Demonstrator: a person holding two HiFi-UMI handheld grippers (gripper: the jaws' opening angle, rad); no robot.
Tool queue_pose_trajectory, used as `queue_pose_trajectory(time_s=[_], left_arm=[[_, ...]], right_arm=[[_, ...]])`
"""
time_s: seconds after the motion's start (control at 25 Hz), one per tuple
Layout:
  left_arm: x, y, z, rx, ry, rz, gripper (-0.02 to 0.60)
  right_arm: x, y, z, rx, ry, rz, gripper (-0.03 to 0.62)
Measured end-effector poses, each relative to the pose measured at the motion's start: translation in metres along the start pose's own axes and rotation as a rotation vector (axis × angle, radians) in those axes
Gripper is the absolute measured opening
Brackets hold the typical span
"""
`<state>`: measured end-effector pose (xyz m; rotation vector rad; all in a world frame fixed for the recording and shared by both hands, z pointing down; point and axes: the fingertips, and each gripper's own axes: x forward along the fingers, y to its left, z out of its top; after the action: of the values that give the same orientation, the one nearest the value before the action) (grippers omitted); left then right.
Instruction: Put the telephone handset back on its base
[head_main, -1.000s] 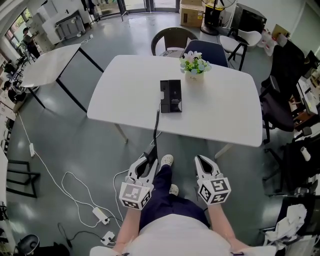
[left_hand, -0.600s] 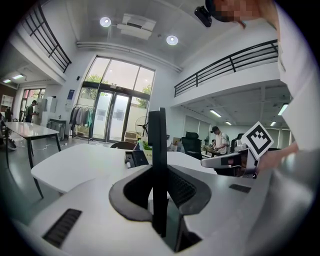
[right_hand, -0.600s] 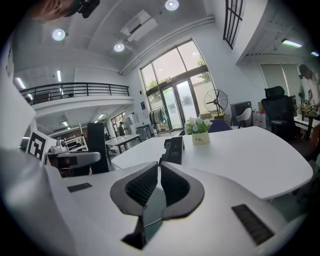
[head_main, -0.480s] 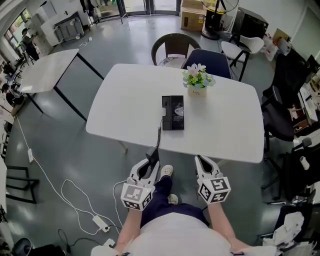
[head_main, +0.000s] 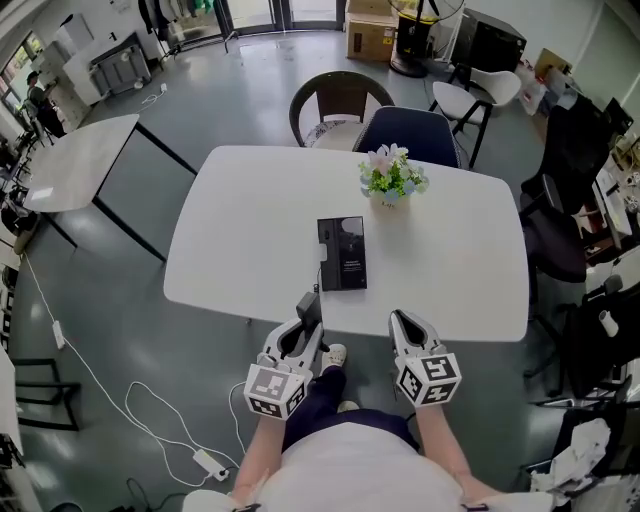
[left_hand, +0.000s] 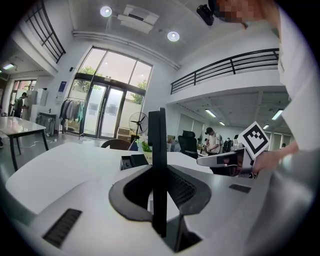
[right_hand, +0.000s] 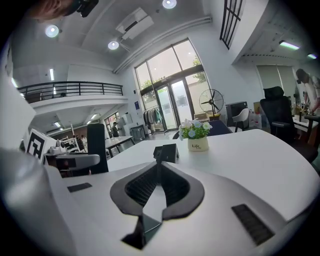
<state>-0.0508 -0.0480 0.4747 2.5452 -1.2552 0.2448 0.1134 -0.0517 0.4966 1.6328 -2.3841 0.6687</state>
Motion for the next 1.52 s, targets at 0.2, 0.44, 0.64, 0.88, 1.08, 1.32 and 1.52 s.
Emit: queue_pose_trajectory(time_s=[0.2, 0.44, 0.64, 0.88, 1.08, 1.32, 1.52], left_arm=[[0.023, 0.011, 0.006, -0.001, 0.014, -0.041, 0.084], [0.046, 0.027, 0.012, -0.026, 0.021, -0.082, 0.084], [0.061, 0.038, 0.015, -0.043, 0.032, -0.117, 0.084], [0.08, 0.051, 0.022, -0.04, 0.029, -0.152, 0.084], [0.092, 0.06, 0.022, -0.049, 0.032, -0.179, 0.084], [0.097, 0.062, 0.017, -0.07, 0.042, -0.214, 0.084], [0.097, 0.059, 0.011, -0.09, 0.051, -0.236, 0.084]], right_arm=[[0.018, -0.008, 0.009, 0.012, -0.003, -0.023, 0.043], [0.039, -0.018, 0.016, 0.023, -0.002, -0.052, 0.043], [0.054, -0.024, 0.026, 0.028, -0.015, -0.071, 0.043], [0.07, -0.027, 0.038, 0.025, -0.033, -0.093, 0.043], [0.076, -0.028, 0.039, 0.025, -0.036, -0.117, 0.043], [0.073, -0.03, 0.037, 0.014, -0.02, -0.148, 0.043], [0.069, -0.027, 0.033, 0.007, 0.004, -0.15, 0.043]])
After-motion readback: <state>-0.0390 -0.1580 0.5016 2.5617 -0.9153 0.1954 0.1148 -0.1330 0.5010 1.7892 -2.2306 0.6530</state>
